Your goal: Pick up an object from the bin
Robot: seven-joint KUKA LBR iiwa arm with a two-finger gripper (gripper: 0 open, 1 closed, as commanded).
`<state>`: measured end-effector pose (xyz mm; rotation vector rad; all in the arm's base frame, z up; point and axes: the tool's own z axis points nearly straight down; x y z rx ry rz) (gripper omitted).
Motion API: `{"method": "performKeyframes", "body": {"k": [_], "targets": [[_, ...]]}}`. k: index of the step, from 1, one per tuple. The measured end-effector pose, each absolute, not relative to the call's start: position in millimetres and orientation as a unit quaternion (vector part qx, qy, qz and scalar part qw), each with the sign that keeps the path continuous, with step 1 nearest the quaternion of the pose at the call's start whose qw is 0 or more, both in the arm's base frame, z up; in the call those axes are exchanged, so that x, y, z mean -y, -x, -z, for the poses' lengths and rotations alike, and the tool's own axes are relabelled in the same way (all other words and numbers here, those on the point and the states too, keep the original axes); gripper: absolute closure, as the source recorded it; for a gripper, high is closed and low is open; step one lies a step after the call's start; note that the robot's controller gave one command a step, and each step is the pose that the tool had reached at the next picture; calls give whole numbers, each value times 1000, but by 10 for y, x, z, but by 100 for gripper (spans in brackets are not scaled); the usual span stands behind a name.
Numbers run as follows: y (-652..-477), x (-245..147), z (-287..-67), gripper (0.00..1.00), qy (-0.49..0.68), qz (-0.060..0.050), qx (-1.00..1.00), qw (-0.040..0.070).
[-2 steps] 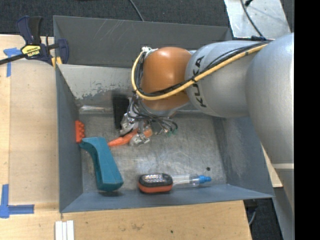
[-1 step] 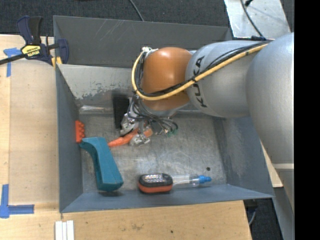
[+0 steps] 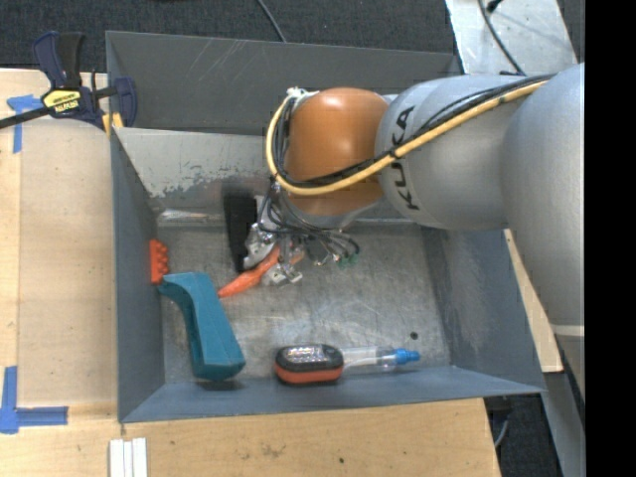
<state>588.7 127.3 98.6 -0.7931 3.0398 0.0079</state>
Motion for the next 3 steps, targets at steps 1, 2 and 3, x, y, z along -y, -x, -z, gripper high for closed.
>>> {"method": "performKeyframes", "body": {"k": [1,2,3], "targets": [[-5897,-1260,-1143,100,252,-1,-968,1],[-5902,-1258,-1262,100,251,-1,-968,2],[-5898,-1257,-1363,100,251,0,-968,1]]}}
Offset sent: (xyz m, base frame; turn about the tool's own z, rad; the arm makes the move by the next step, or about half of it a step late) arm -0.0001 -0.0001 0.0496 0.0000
